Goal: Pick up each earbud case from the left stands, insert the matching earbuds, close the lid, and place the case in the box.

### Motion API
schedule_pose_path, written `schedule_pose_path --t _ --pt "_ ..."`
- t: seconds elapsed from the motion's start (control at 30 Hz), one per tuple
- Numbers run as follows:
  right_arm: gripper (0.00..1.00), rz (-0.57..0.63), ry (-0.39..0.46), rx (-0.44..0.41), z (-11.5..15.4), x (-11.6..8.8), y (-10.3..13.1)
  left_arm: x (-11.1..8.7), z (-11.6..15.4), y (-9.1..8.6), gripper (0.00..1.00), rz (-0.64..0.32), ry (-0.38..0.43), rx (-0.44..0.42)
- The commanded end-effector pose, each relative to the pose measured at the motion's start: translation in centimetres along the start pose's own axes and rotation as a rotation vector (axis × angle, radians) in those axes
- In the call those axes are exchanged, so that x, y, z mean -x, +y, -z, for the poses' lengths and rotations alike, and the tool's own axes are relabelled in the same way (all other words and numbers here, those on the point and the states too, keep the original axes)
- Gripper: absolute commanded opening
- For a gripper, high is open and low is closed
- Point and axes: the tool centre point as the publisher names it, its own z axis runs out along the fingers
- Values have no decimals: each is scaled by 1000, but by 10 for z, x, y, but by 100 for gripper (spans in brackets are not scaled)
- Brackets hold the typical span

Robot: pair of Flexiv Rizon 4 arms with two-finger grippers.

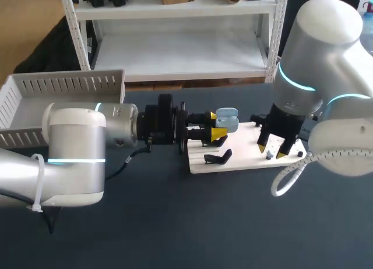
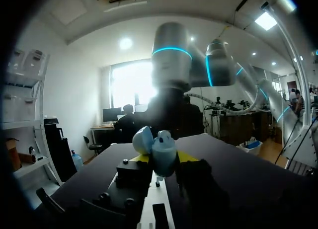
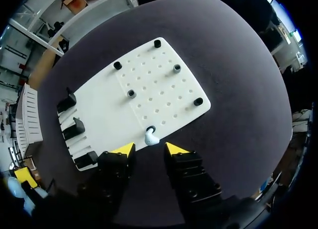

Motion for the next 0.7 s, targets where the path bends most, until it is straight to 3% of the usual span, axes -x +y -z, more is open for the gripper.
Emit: schedule_pose_path --t 0.03,0.7 --pt "36 -12 -5 0 -2 0 0 -1 -1 -1 0 -2 -1 4" --pt "38 -33 6 1 -4 2 -2 1 19 -19 0 -35 -13 31"
